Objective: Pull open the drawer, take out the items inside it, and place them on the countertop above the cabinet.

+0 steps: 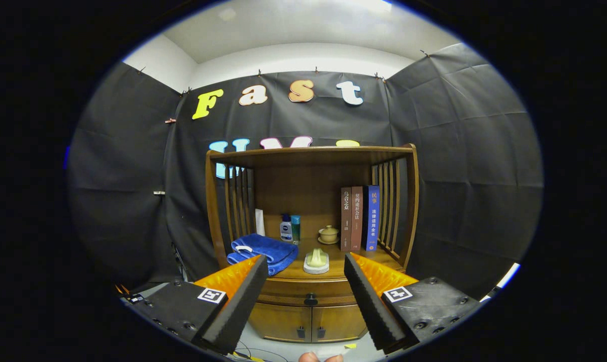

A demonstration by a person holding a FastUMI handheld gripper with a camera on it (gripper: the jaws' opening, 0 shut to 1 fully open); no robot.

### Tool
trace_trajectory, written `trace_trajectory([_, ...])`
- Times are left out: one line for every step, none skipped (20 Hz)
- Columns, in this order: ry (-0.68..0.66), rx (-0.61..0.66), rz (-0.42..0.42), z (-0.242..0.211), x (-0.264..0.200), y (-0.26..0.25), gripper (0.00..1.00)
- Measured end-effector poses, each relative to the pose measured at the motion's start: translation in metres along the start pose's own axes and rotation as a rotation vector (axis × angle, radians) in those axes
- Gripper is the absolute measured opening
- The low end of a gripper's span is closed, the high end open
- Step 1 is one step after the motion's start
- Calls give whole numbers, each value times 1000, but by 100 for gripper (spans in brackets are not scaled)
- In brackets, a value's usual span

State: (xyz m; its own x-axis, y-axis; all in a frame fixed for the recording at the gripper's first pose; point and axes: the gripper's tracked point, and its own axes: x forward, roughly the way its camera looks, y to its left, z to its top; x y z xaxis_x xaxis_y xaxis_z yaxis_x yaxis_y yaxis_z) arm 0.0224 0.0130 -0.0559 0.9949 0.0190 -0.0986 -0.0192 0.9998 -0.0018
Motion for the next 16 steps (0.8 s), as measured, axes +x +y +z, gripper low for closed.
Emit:
trace_trajectory([0, 1, 1, 0, 0, 0, 98])
trace_trajectory([1, 1, 2, -1, 0, 1, 98])
trace_trajectory([1, 1, 2, -2, 0, 1, 98])
trace_trajectory([1, 0, 4, -1, 0, 2, 98])
trace_trajectory([2, -1, 5, -2, 0, 2, 98])
trace_trajectory([1, -3, 7, -2, 0, 2, 98])
trace_trajectory([2, -2, 7, -2, 0, 2, 98])
trace_trajectory([1, 0, 7, -2, -1, 2, 98])
trace_trajectory([0, 2, 6, -1, -1, 2, 98])
trace_trajectory([-1, 3, 5, -1, -1, 2, 98])
trace_trajectory([-1, 3, 4, -1, -1, 1, 98])
trace_trajectory([-1, 3, 4, -2, -1, 1, 98])
trace_trajectory([0, 4, 4, -2, -1, 1, 98])
trace_trajectory([-1, 3, 4, -1, -1, 1, 98])
trace_trajectory([-3, 1, 3, -1, -1, 1, 98])
trace_trajectory([-4, -1, 2, -1, -2, 0, 98])
